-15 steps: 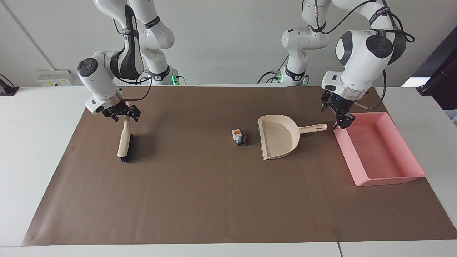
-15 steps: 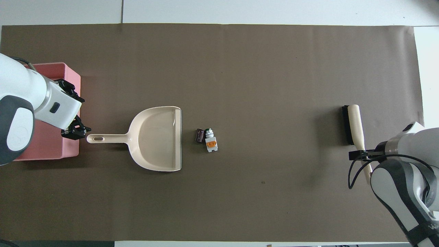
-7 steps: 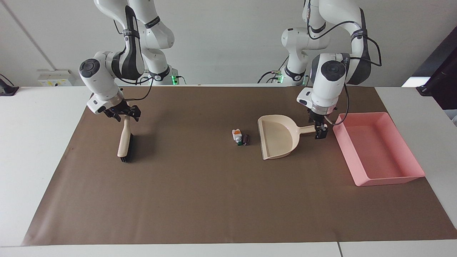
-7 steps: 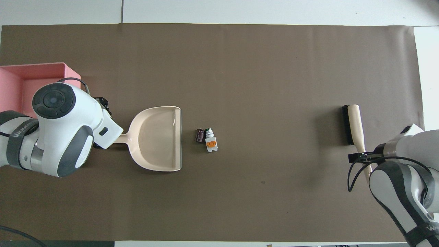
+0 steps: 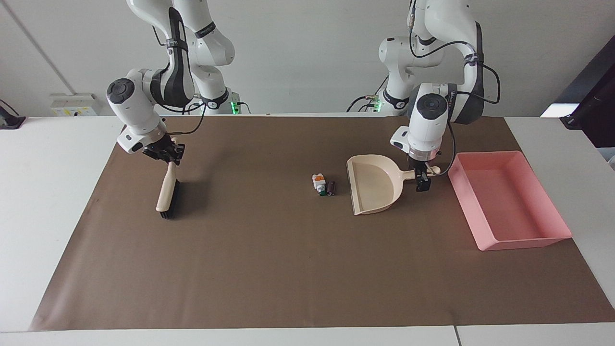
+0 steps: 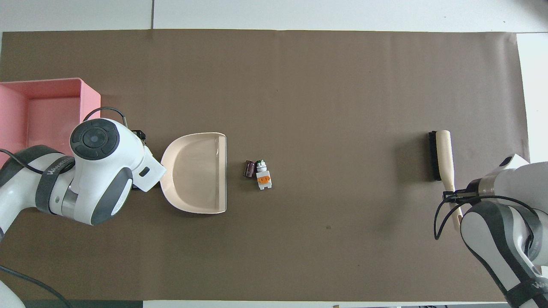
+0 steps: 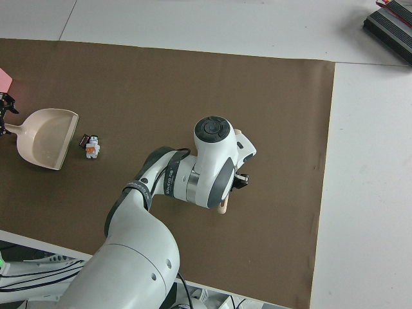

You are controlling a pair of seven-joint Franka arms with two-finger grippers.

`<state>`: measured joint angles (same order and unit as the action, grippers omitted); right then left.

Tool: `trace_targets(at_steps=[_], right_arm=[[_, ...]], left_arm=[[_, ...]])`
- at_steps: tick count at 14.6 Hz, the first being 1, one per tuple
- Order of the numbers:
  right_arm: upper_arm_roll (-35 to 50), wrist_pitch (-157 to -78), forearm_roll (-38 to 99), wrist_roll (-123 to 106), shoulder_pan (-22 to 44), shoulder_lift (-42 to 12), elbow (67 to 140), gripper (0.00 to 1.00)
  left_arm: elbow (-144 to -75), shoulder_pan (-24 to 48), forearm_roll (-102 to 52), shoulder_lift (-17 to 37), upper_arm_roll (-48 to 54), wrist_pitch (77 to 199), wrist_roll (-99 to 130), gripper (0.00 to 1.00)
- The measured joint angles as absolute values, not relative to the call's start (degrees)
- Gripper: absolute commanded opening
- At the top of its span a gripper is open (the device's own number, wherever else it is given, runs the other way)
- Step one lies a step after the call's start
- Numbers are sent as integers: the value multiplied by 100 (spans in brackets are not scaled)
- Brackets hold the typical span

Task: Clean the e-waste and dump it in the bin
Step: 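Grasp the dustpan handle with the left gripper while the right gripper grasps the brush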

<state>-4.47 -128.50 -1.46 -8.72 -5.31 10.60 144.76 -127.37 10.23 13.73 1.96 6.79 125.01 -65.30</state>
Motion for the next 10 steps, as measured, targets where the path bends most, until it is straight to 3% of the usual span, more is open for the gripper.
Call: trace_targets(at_steps=[2,4,5,6,7,10], right_arm=[[-443,-12817,-146,-872,-513,1059,14431,0],[-424,-12540,-146,-872,-459,1060,14180,0],[-407,-12337,-144,-872,-370,1061,13955,0],[-398,-12106,-137,-804,-198,1060,13700,0],[-381,-11860,-135,-626,-5,1052,13454,0],[-324,-11112,-138,138,695,894,12705,0]], left_arm=[[-12780,1043,1403,204,679,12506,-6502,76],[-12830,1080,1429,206,678,12507,-6419,53],[-12846,1106,1436,206,679,12507,-6391,35],[-12858,1125,1438,206,679,12507,-6373,26],[-12863,1143,1439,206,678,12507,-6357,19],[-12865,1167,1447,205,678,12509,-6327,13]])
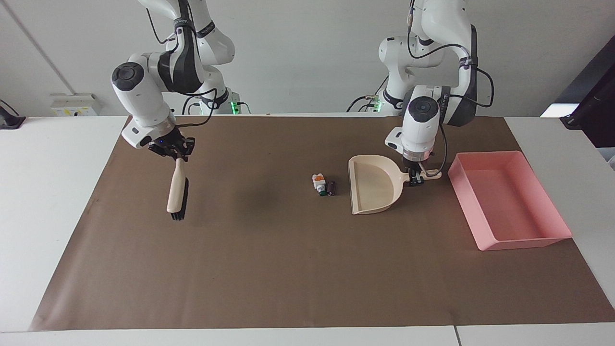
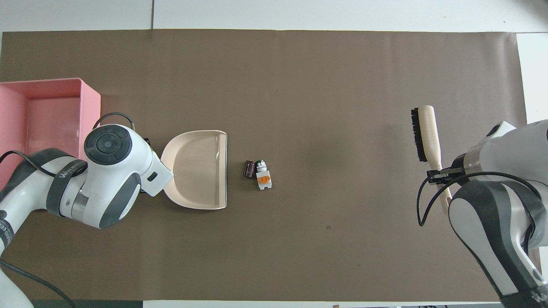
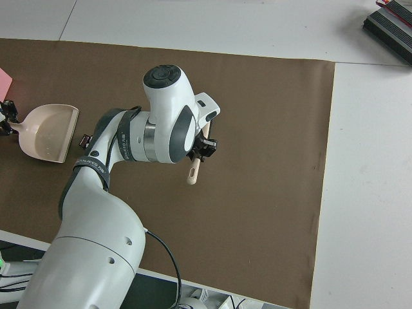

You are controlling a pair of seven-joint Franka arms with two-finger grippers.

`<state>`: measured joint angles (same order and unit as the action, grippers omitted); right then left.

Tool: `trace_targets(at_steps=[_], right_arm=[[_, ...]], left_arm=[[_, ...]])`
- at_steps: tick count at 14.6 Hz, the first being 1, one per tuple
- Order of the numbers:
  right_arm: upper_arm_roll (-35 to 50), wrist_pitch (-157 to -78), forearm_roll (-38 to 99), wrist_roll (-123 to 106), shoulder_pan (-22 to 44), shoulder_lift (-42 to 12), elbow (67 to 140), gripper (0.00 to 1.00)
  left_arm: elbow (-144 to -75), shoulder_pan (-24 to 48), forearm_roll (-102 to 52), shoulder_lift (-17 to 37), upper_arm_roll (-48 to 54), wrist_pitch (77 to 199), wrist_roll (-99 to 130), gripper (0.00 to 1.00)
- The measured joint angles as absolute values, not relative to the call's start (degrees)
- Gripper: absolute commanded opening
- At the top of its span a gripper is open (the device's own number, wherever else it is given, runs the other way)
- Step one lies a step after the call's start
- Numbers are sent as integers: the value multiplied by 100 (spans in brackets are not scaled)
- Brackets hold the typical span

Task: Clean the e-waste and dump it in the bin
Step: 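Grasp the dustpan handle with the left gripper while the right gripper grasps the brush, then carry the brush with the right gripper toward the e-waste pile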

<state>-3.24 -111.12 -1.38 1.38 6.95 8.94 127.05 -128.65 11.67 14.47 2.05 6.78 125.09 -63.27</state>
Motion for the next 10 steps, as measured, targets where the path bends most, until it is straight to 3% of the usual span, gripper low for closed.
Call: trace_targets(at_steps=[4,10], right_arm=[[-293,-10788,-139,1067,1524,578,12160,0],[-276,-10887,-138,2660,2782,205,12141,0]], left_arm=[[-12825,1167,1455,203,670,12509,-6322,0],[-12316,1165,1960,197,637,12030,-6449,0]])
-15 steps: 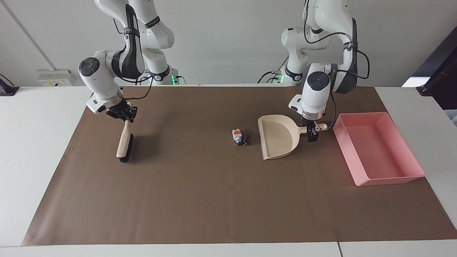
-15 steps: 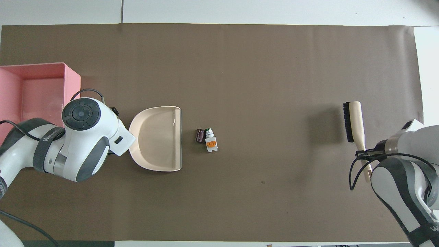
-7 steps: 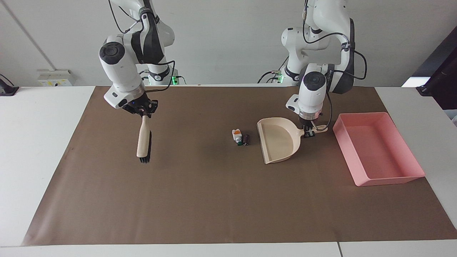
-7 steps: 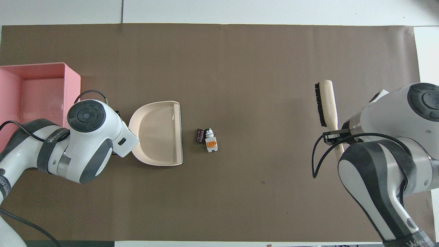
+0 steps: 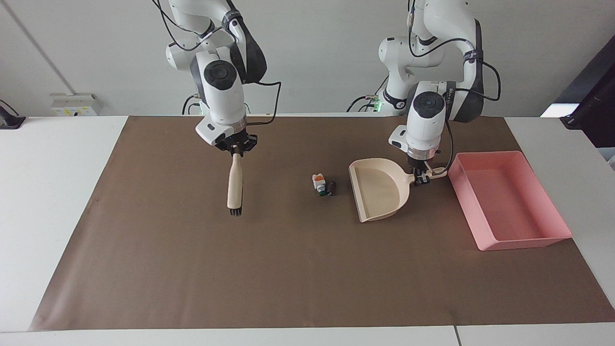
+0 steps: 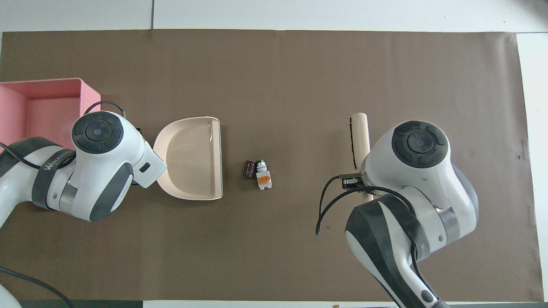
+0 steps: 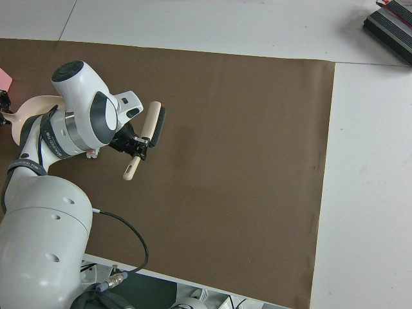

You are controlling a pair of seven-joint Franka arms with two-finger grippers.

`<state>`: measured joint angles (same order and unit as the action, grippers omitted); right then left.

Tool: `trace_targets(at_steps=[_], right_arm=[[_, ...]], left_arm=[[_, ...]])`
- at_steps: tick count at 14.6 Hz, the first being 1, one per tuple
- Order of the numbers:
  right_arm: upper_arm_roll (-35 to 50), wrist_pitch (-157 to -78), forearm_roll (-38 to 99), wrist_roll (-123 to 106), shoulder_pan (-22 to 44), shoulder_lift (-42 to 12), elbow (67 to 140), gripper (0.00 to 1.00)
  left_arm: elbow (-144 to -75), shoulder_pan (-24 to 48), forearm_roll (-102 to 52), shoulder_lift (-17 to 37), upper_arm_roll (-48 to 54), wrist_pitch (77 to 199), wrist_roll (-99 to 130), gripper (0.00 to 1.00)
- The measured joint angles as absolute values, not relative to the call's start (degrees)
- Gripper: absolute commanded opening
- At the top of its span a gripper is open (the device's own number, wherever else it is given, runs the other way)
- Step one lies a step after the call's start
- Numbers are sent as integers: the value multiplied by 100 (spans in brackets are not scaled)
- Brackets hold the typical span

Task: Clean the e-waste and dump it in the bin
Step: 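Carry the brush with the right gripper toward the e-waste pile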

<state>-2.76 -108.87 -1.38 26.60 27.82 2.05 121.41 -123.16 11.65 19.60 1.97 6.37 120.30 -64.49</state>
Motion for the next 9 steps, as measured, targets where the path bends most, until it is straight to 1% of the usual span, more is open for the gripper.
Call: trace_targets(at_steps=[2,6,9], right_arm=[[-274,-10935,-136,3008,3161,71,12150,0],[-270,-10963,-127,3841,3948,-243,12182,0],[-269,-11448,232,4163,4312,-716,12154,0]], left_arm=[[-12251,1220,2339,197,654,11930,-6428,0],[-12201,1525,2436,245,666,11553,-6057,0],[-11963,1573,2446,424,665,11256,-5974,0]])
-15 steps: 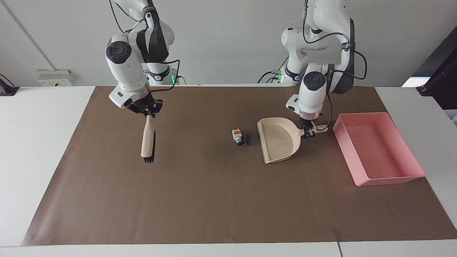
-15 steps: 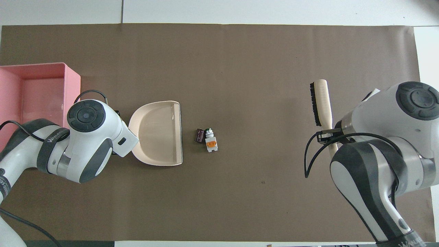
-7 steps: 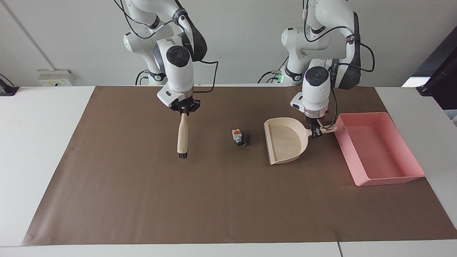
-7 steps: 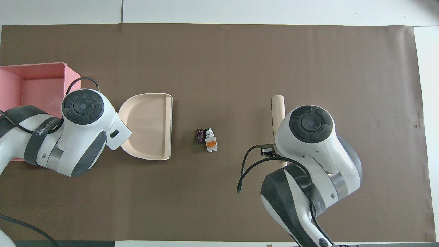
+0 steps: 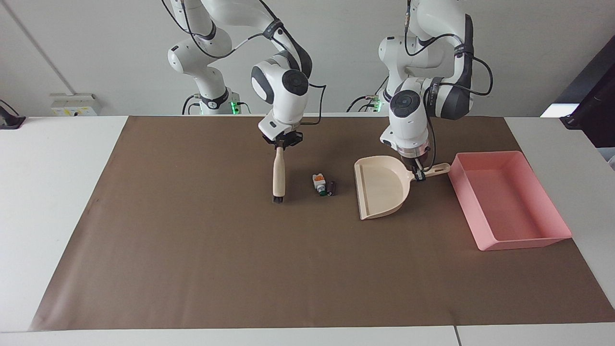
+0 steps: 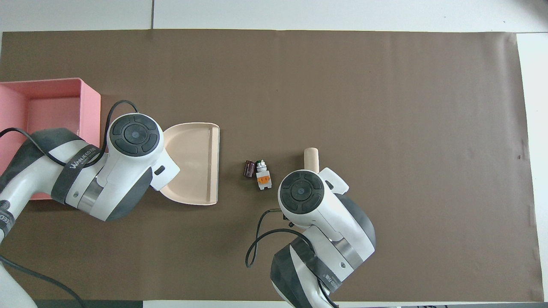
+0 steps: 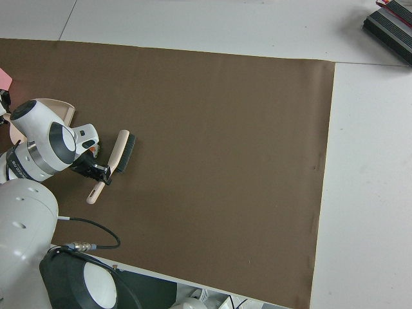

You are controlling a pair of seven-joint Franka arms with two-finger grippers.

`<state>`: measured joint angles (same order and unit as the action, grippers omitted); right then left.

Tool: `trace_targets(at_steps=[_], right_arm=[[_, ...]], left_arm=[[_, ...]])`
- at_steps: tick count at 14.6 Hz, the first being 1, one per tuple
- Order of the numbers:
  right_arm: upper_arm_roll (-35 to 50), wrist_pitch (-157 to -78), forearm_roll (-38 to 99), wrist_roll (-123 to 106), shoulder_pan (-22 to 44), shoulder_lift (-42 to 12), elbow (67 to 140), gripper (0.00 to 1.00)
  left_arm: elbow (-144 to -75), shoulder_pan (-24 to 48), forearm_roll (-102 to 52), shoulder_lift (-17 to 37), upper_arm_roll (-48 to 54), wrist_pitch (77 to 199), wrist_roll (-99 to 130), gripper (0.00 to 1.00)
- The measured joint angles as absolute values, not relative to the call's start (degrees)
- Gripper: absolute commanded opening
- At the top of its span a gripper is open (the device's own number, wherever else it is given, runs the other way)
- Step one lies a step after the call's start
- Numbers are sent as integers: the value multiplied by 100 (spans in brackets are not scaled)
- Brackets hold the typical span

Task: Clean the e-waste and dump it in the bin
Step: 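Carry the brush with the right gripper toward the e-waste pile, then sweep the e-waste into the dustpan with the brush in the right gripper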

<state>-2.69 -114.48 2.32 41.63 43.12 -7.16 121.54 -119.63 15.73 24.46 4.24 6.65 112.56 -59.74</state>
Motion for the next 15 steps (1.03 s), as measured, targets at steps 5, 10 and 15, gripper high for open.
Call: trace_targets(at_steps=[5,10,15], right_arm=[[61,-12053,607,4230,4389,-1202,11903,0],[435,-12882,1189,4218,4388,-1394,11836,0],[650,-13689,2792,3297,4389,-1682,11502,0]], left_arm=[[-11734,1861,2481,788,664,11058,-5476,0],[-11722,1949,2485,800,664,10964,-5334,0],[-11723,1974,2535,809,662,10892,-5273,0]])
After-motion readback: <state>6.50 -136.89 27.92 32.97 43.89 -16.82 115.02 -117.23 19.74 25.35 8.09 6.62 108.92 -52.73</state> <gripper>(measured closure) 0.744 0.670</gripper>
